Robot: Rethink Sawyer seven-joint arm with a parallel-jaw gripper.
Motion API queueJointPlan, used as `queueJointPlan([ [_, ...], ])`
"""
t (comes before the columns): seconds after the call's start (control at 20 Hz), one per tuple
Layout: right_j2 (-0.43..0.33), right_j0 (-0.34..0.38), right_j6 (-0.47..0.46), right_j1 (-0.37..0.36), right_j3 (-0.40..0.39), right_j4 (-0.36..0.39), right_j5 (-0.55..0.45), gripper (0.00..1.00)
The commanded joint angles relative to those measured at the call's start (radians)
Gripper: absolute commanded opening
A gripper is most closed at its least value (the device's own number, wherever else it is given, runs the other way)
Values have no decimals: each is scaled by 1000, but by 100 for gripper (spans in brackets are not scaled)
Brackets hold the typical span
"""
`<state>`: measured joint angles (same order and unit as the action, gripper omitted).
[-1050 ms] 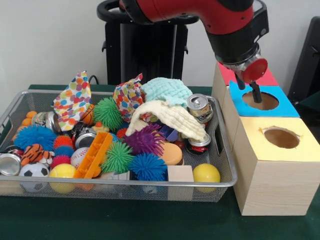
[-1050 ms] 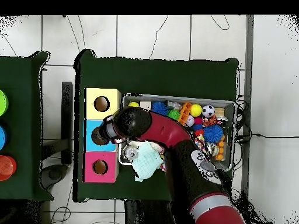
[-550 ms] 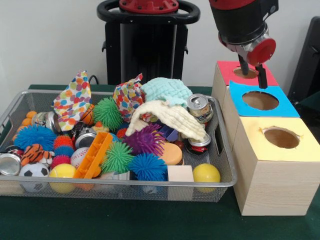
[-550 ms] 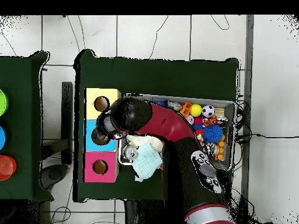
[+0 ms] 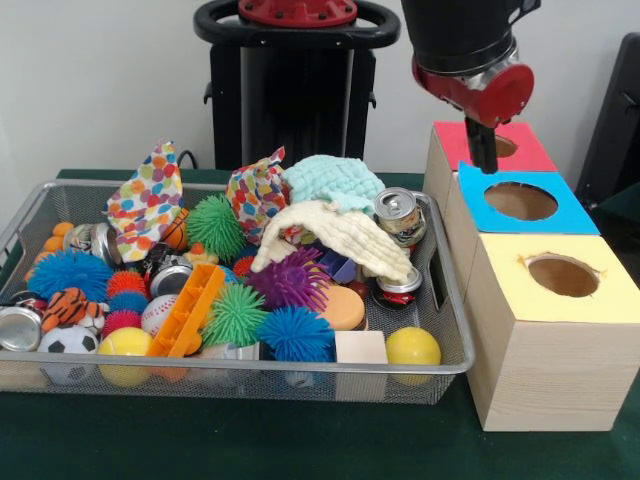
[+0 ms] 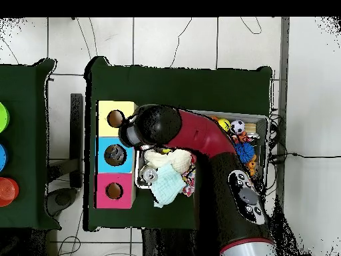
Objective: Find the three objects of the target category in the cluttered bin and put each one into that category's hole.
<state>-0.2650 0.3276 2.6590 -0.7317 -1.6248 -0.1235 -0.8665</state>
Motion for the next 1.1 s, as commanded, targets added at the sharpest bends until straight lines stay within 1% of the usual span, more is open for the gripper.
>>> queueJointPlan([
  [0.05, 0, 24, -125, 13, 30, 114, 70, 0],
  [0.25, -19, 29, -114, 16, 39, 135, 80, 0],
  [0.4, -20, 27, -106, 25, 47, 155, 99, 0],
  [0.45, -30, 30, -119, 36, 50, 166, 121, 0],
  [0.5, -22, 22, -116, 37, 61, 185, 118, 0],
  [0.55, 14, -12, -82, 49, 109, 223, 107, 0],
  [0.6, 25, -24, -71, 51, 127, 240, 95, 0],
  [0.65, 56, -54, -83, 54, 181, 312, 83, 0],
  [0.7, 58, -59, -103, 52, 201, 341, 76, 0],
  [0.75, 49, -65, -170, 48, 232, 408, 106, 0],
  [0.8, 30, -57, -207, 44, 237, 425, 116, 0],
  [0.85, 8, -55, -283, 40, 259, 482, 122, 0],
  [1.0, -46, -45, -375, 36, 289, 558, 115, 0],
  [1.05, -53, -47, -377, 34, 294, 570, 99, 0],
  [1.1, -58, -44, -357, 38, 298, 568, 86, 0],
])
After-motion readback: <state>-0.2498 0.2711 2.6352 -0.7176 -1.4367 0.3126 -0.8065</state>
